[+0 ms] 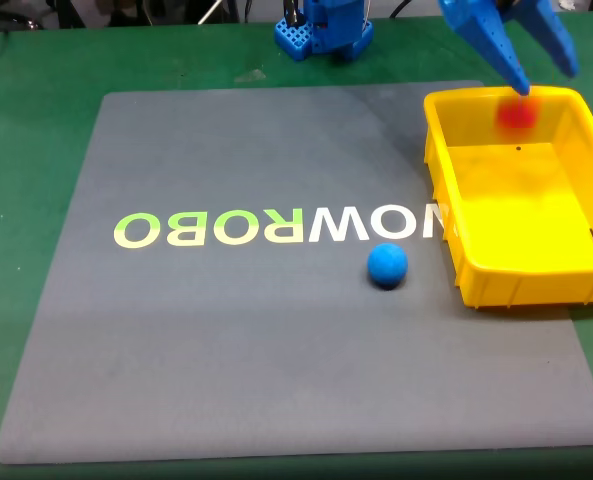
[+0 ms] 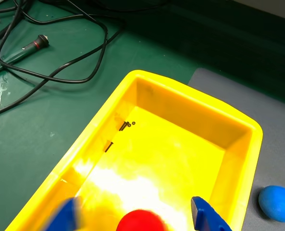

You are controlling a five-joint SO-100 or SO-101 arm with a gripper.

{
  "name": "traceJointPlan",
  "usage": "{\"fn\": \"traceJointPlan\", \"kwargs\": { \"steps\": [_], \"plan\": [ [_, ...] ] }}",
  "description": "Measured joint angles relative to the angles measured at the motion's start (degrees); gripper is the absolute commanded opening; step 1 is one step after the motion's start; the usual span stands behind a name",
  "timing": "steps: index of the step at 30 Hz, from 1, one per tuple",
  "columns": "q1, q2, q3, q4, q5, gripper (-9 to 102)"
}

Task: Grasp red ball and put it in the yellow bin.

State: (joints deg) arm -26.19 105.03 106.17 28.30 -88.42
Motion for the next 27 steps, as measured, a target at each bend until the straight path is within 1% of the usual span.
{"fn": "traceJointPlan", "kwargs": {
  "steps": [10,16,21,27],
  "plan": [
    [0.70,0.00,0.00,0.70,-0.26,38],
    [2.11,2.46,0.00,4.39,-0.35,36],
    [4.48,11.69,2.20,10.63,-0.35,30],
    [11.69,28.65,14.33,15.73,-0.97,25]
  ]
}}
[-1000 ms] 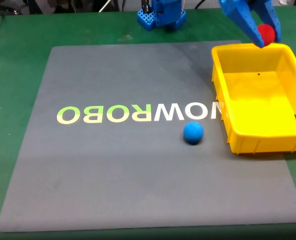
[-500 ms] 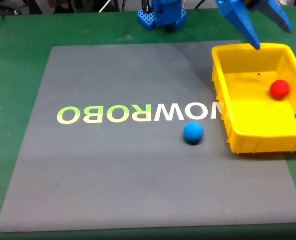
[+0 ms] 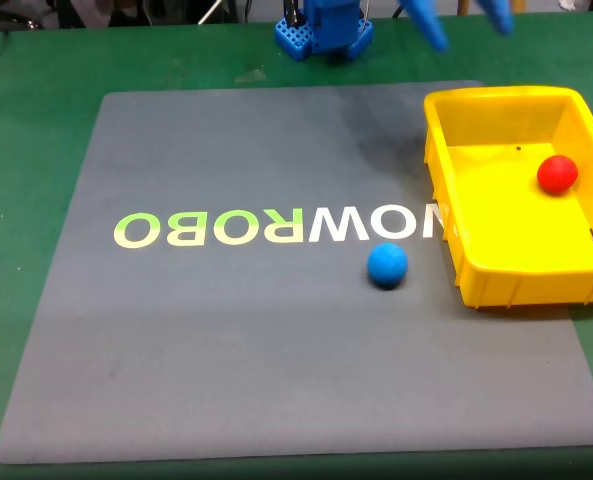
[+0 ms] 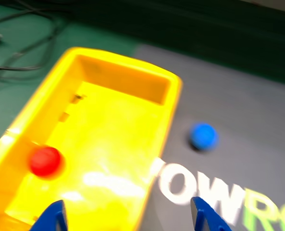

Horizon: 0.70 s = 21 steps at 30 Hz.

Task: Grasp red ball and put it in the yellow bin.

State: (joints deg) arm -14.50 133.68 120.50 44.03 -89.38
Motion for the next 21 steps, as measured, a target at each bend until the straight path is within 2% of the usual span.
{"fn": "traceJointPlan", "kwargs": {
  "steps": [6,12,21],
  "plan": [
    [11.16,19.78,19.16,2.02,-6.06,0],
    [19.25,33.84,35.33,6.86,-8.61,0],
    [21.18,42.80,46.14,13.36,-6.94,0]
  ]
}}
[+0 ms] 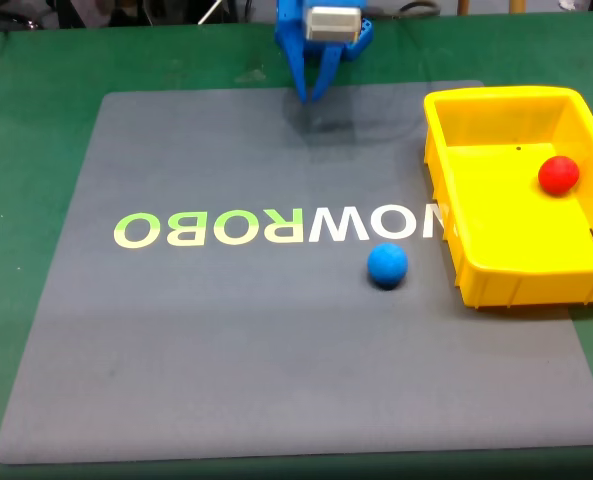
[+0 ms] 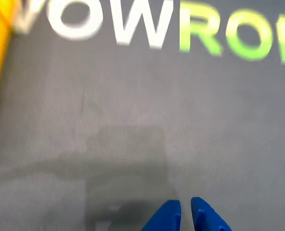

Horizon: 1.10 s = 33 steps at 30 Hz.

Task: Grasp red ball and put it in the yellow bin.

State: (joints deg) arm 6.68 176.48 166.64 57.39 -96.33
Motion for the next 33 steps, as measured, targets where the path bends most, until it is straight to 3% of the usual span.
{"fn": "traceJointPlan", "kwargs": {
  "steps": [13,26,33],
  "plan": [
    [0.18,5.71,7.65,3.87,0.09,0],
    [-0.18,13.01,9.14,16.44,2.55,0],
    [-1.49,13.27,9.14,19.16,5.63,0]
  ]
}}
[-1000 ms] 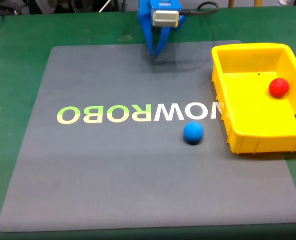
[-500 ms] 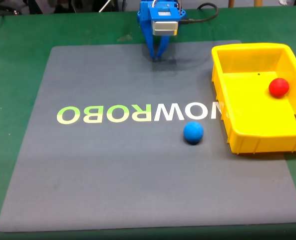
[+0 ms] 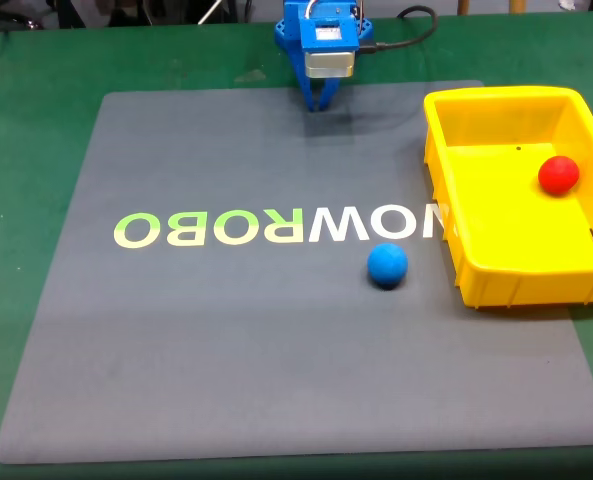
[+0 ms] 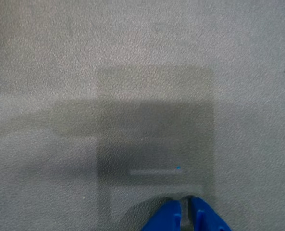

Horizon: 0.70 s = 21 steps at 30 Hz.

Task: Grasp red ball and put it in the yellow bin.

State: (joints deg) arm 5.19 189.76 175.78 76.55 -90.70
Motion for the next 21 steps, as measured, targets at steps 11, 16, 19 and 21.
{"fn": "traceJointPlan", "kwargs": {
  "steps": [11,16,19,21],
  "plan": [
    [-0.62,0.00,0.00,0.35,0.79,0],
    [-0.70,0.00,0.00,0.35,0.79,0],
    [-0.70,0.00,0.09,0.44,0.79,0],
    [-0.70,0.00,0.09,0.44,0.79,0]
  ]
}}
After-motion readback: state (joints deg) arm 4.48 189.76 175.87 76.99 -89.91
